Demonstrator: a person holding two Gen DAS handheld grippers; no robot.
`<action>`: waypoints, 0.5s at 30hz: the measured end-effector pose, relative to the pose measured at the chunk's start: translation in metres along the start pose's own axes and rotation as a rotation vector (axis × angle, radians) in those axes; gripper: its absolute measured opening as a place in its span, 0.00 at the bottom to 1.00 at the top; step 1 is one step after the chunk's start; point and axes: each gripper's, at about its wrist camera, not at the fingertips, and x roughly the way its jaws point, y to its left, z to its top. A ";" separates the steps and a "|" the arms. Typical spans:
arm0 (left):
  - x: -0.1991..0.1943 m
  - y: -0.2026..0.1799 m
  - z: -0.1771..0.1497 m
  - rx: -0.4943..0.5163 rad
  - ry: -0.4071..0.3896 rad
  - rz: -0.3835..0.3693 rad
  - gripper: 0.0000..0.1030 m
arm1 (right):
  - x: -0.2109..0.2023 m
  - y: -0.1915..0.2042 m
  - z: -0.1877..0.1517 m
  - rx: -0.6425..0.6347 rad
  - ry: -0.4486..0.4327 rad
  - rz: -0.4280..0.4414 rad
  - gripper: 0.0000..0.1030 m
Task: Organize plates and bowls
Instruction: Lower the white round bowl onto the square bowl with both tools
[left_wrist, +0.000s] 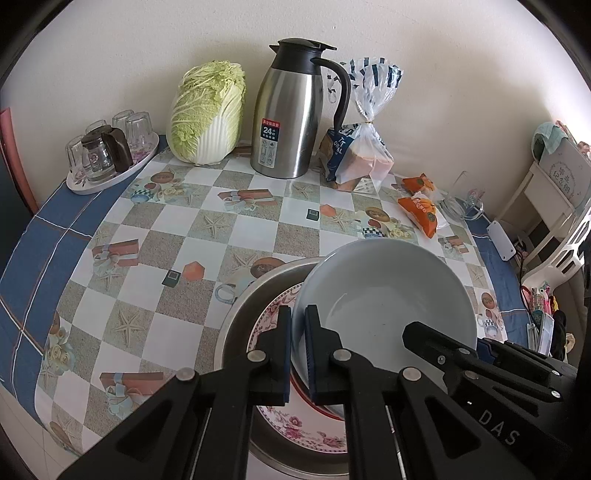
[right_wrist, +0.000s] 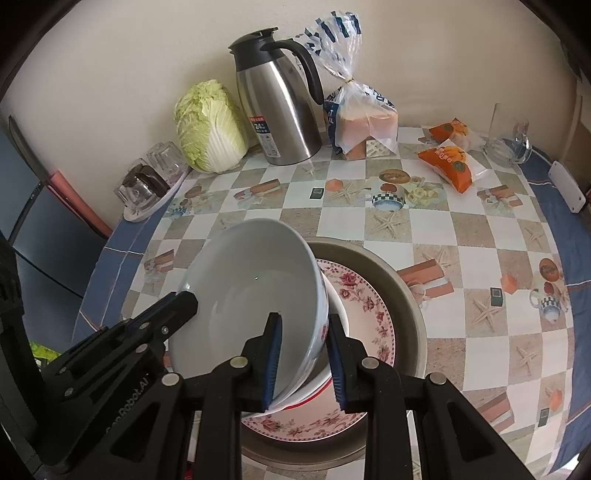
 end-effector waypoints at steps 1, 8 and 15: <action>0.000 0.000 0.000 0.000 0.000 0.000 0.07 | 0.000 0.000 0.000 0.000 0.001 0.002 0.27; 0.000 0.000 0.000 0.000 0.000 0.000 0.07 | -0.001 -0.003 0.000 0.013 0.002 0.022 0.27; 0.000 -0.001 0.001 -0.004 0.002 0.006 0.06 | -0.006 -0.005 0.001 0.023 -0.013 0.029 0.27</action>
